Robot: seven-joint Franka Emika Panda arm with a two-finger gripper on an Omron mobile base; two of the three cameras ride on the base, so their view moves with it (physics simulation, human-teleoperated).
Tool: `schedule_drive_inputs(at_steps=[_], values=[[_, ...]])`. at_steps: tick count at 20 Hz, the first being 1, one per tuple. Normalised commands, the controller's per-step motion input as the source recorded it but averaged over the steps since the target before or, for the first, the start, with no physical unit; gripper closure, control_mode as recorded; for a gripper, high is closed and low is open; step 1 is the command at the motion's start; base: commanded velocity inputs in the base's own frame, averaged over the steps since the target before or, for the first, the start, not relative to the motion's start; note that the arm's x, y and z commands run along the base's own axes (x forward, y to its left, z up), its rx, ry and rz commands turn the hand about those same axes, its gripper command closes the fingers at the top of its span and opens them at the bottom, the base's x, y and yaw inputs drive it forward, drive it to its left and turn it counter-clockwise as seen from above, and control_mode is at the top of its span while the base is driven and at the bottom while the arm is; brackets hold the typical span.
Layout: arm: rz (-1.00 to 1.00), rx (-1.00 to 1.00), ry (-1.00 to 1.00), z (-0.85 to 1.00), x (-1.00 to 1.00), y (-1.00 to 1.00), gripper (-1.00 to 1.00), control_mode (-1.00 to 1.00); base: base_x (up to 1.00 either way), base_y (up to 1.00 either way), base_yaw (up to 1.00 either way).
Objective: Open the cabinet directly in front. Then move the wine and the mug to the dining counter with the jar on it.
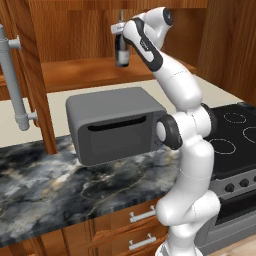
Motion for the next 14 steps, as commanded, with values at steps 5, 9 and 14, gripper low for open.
schedule_drive_inputs(at_steps=[5,9,14], values=[[0.00,0.00,0.00,0.00,0.16,0.00,-1.00,-1.00,0.00,0.00,0.00],[0.00,0.00,0.00,0.00,0.13,0.00,1.00,-1.00,0.00,0.00,0.00],[0.00,0.00,0.00,0.00,0.00,0.00,1.00,-1.00,0.00,0.00,0.00]])
